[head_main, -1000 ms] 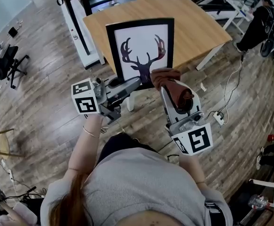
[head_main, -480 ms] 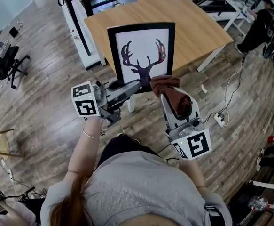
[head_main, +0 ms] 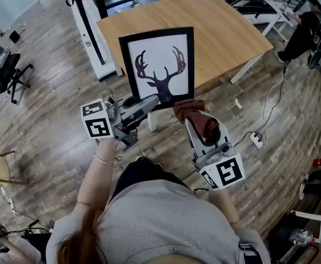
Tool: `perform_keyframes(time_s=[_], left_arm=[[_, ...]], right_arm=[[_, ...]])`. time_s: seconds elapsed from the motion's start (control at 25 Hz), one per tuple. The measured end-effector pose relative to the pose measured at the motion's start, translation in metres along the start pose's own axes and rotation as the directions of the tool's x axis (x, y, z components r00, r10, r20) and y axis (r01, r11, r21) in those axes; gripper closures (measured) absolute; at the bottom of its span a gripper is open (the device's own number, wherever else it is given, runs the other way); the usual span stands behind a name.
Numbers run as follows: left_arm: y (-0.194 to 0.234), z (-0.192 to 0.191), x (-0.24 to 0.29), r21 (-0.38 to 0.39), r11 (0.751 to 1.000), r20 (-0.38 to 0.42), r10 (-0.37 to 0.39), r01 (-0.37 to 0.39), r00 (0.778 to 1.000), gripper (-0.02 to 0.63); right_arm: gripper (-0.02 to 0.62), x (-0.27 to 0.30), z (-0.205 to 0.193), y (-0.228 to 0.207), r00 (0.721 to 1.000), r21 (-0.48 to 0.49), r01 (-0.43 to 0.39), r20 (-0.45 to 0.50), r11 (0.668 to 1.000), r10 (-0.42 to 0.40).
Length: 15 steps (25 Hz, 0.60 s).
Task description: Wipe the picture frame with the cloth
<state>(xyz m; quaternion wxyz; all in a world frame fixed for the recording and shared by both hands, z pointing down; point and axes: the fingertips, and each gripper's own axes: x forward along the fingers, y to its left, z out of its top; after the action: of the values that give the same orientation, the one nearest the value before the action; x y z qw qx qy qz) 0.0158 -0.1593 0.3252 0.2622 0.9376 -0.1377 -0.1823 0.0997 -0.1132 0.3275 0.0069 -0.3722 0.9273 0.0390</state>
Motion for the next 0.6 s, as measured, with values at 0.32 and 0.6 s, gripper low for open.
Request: perform_keyframes(time_s=[0.32,0.6], left_arm=[[0.041,-0.007,-0.044,-0.09,0.996,-0.018,0.018,-0.02,1.0,0.588],[0.088,-0.056,-0.055,-0.294,0.954,-0.042,0.045,-0.056,0.998,0.588]], right_arm=[[0.499,0.025,-0.015,0.014,0.998,0.031,0.04,-0.043,0.999,-0.038],[0.499,0.025,-0.023,0.002,0.994,0.073,0.098,-0.065,0.993,-0.093]])
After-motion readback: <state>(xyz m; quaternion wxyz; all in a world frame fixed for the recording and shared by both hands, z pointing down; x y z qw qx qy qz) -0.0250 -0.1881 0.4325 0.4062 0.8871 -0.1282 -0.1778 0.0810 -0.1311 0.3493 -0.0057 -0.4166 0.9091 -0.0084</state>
